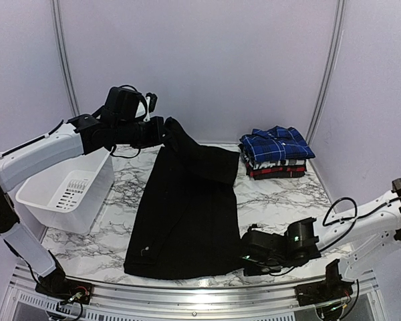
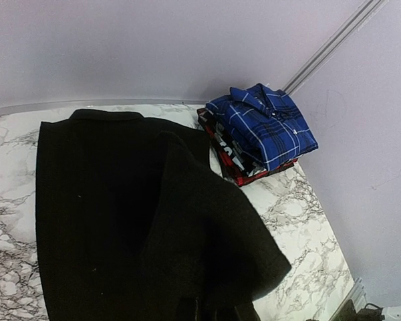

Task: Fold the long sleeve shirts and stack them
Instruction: Fold the 1/3-folded shirt at the center of the board.

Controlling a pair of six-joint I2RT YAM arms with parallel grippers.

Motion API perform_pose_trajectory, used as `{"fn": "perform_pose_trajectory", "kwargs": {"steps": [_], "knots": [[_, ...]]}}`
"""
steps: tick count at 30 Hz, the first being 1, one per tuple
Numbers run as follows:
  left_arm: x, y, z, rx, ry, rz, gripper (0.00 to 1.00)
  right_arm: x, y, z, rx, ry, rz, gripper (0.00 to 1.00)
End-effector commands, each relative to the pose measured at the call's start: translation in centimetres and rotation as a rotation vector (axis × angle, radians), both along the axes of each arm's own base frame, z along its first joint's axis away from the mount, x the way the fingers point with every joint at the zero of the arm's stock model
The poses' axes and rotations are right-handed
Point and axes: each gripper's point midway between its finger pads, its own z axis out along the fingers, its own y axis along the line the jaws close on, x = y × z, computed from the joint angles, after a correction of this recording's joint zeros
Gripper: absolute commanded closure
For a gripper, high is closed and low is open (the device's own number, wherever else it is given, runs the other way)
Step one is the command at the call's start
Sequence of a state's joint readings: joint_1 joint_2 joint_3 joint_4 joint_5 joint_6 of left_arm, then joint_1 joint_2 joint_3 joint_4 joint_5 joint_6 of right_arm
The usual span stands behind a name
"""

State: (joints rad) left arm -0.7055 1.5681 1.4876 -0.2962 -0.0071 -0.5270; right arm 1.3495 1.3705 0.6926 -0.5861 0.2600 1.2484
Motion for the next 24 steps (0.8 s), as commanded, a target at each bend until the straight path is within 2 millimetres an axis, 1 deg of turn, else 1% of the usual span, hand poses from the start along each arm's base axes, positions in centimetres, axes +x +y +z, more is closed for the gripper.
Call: {"fn": "perform_pose_trajectory", "kwargs": {"steps": [1,4,5,7,11,14,16,19,21,22,24], "knots": [[1.1,-1.9,1.9,-0.070,-0.013,-0.027,1.00,1.8,-4.4,0.9,-0.044,-0.050,-0.073,1.00],[2.0,-2.0,2.5,-0.083,-0.024,0.004,1.00,2.2,-6.0,1.4,-0.036,-0.059,-0.091,1.00],[2.1,-2.0,2.7,-0.087,-0.025,0.010,1.00,2.2,-6.2,1.6,-0.032,-0.062,-0.086,1.00],[2.8,-1.4,2.9,-0.077,-0.043,0.059,1.00,2.1,-5.6,2.1,-0.003,-0.064,-0.060,1.00],[3.3,-0.2,4.1,-0.055,-0.093,0.103,1.00,1.5,-2.6,3.5,0.100,-0.076,0.021,1.00],[3.6,1.6,5.6,-0.039,-0.138,0.144,0.99,1.1,-0.3,4.7,0.118,-0.085,0.081,1.00],[3.7,2.9,6.1,-0.027,-0.156,0.170,0.99,0.7,1.4,5.3,0.112,-0.094,0.130,1.00],[3.9,4.7,6.2,-0.004,-0.164,0.200,0.98,0.1,3.8,5.6,0.091,-0.093,0.213,1.00],[3.8,5.7,6.1,0.014,-0.167,0.211,0.98,-0.2,5.0,5.6,0.074,-0.083,0.250,1.00],[3.7,6.1,6.0,0.023,-0.164,0.212,0.98,-0.3,5.3,5.6,0.060,-0.077,0.258,1.00],[3.7,6.8,5.6,0.039,-0.155,0.216,0.98,-0.3,5.2,5.7,0.034,-0.072,0.256,1.00]]}}
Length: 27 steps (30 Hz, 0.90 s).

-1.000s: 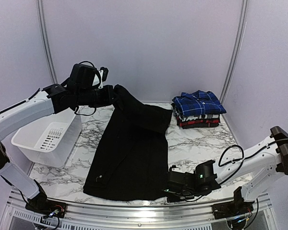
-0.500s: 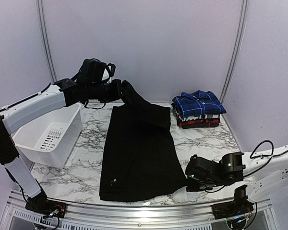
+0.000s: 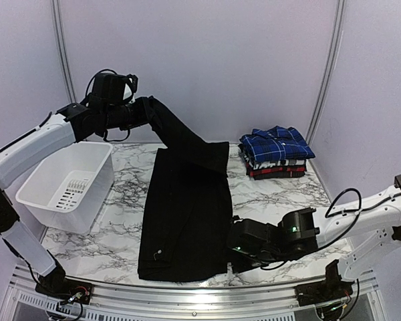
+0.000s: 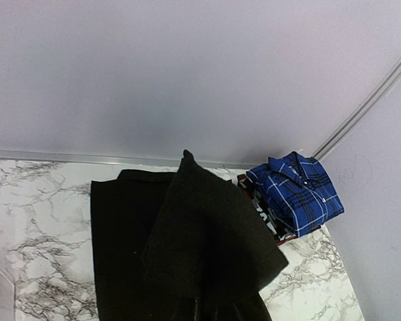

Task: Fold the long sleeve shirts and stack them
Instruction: Fold the 1/3-folded shirt at the center of the board.

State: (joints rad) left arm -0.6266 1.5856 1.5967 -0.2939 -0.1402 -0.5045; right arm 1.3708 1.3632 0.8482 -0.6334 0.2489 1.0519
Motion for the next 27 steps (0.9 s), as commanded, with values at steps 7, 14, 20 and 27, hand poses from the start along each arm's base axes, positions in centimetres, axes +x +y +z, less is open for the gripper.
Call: {"fn": "perform_pose_trajectory", "kwargs": {"steps": [7,14,20,27], "knots": [[-0.7,5.2,1.0,0.060,-0.032,0.080,0.98,0.1,-0.6,2.9,-0.061,-0.016,0.024,1.00],[0.3,7.5,0.7,0.083,-0.026,0.116,0.97,-0.5,0.8,4.3,-0.086,-0.005,0.157,1.00],[1.1,8.1,0.0,0.089,-0.006,0.113,0.97,-1.4,5.4,5.8,-0.085,0.017,0.370,1.00],[1.3,8.1,-0.8,0.107,0.008,0.105,0.97,-2.1,10.7,2.6,-0.092,0.089,0.516,1.00]]}}
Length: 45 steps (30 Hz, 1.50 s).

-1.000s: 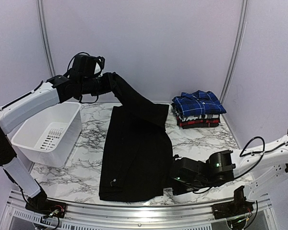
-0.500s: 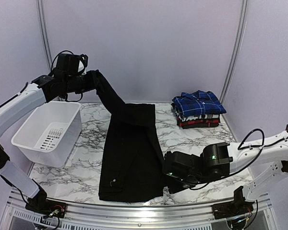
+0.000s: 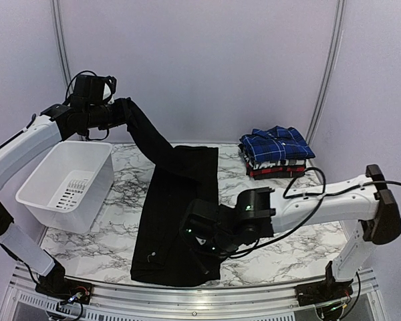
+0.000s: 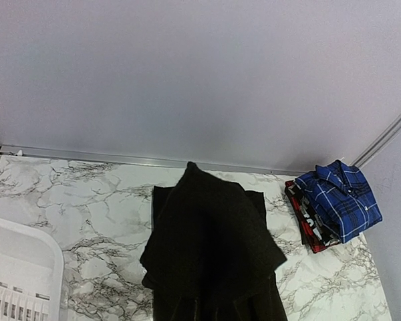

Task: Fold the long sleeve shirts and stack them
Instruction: Fold the 1/3-folded shirt at the center of the board.

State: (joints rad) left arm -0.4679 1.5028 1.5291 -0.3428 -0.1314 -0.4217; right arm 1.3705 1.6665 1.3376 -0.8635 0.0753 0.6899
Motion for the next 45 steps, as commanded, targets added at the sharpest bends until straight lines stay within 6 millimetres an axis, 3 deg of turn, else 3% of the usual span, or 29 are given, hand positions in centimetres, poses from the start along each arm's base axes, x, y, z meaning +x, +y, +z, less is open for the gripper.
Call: {"fn": "perform_pose_trajectory", "kwargs": {"steps": [1,2,4,7,9,11,14,18,22,33,41,45], "knots": [[0.0,0.2,-0.4,0.023,0.009,-0.015,0.97,-0.8,2.6,-2.1,0.001,0.067,0.119,1.00],[0.0,0.2,-0.4,0.023,0.011,-0.014,0.97,-0.7,2.8,-2.6,0.003,0.076,0.115,0.98],[0.1,0.2,-0.7,0.027,0.017,-0.018,0.97,-0.4,2.9,-2.8,0.022,0.086,0.102,0.83],[0.2,0.1,-1.0,0.030,0.022,-0.020,0.97,0.8,2.3,-0.9,0.095,0.049,0.043,0.61],[0.2,0.2,-1.0,0.031,0.025,-0.018,0.97,1.6,1.1,0.0,0.128,0.014,-0.002,0.56],[0.2,0.2,-1.0,0.030,0.025,-0.017,0.97,2.2,-0.8,-0.2,0.108,-0.026,-0.044,0.56],[0.3,0.2,-0.9,0.029,0.023,-0.013,0.97,1.2,-2.3,-0.9,0.104,-0.063,-0.038,0.61],[0.5,0.1,-0.7,0.025,0.022,-0.016,0.97,-0.5,-2.6,-2.6,0.125,-0.117,0.017,0.65],[0.7,0.0,-0.8,0.023,0.028,-0.017,0.97,-0.3,-3.5,-4.9,0.045,-0.208,0.041,0.66],[0.7,0.5,-0.8,0.035,0.034,-0.003,0.97,0.6,-3.3,-7.7,-0.053,-0.341,0.095,0.66],[0.7,0.5,-0.8,0.033,0.038,-0.001,0.97,1.1,-3.0,-8.5,-0.097,-0.380,0.107,0.65],[0.8,0.5,-0.8,0.031,0.038,-0.002,0.97,1.6,-2.8,-8.3,-0.106,-0.404,0.082,0.76]]}}
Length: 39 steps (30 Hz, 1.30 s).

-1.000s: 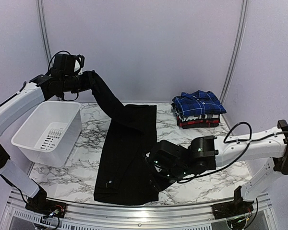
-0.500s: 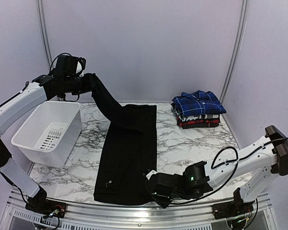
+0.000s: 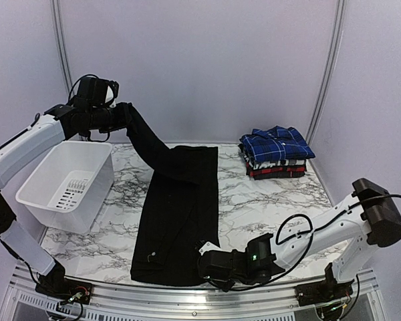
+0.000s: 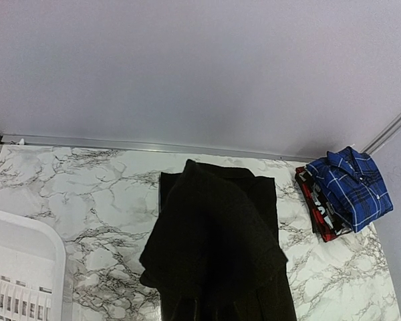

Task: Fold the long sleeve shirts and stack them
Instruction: Fold the 1/3-folded shirt at the center of the board.

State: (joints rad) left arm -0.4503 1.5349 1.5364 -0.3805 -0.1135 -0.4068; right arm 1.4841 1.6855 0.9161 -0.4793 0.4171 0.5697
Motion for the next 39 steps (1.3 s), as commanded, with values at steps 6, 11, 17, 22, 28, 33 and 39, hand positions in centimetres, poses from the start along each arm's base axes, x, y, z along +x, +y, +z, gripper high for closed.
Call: {"fn": "perform_pose_trajectory", "kwargs": {"steps": [6,11,17,22,28,33,39], "knots": [[0.4,0.1,1.1,-0.003,-0.015,0.000,0.97,1.2,1.1,2.1,0.033,-0.080,-0.050,0.92],[0.5,-0.1,1.0,-0.007,-0.011,-0.004,0.97,1.0,1.2,2.5,0.026,-0.070,-0.050,1.00],[0.6,0.2,1.2,0.000,-0.019,0.001,0.97,-0.6,1.6,3.3,0.065,0.035,-0.030,1.00],[0.9,0.5,1.3,-0.002,-0.021,0.006,0.97,-3.6,1.8,2.8,0.115,0.180,0.003,1.00],[1.3,0.3,1.0,-0.010,-0.010,0.001,0.97,-5.2,2.1,2.4,0.137,0.248,0.019,1.00],[1.5,0.2,0.9,-0.013,-0.007,-0.002,0.97,-5.9,1.3,1.0,0.074,0.283,0.029,0.90],[1.6,0.1,0.8,-0.015,-0.005,-0.003,0.97,-5.3,1.7,1.7,0.107,0.252,0.017,0.78]]}}
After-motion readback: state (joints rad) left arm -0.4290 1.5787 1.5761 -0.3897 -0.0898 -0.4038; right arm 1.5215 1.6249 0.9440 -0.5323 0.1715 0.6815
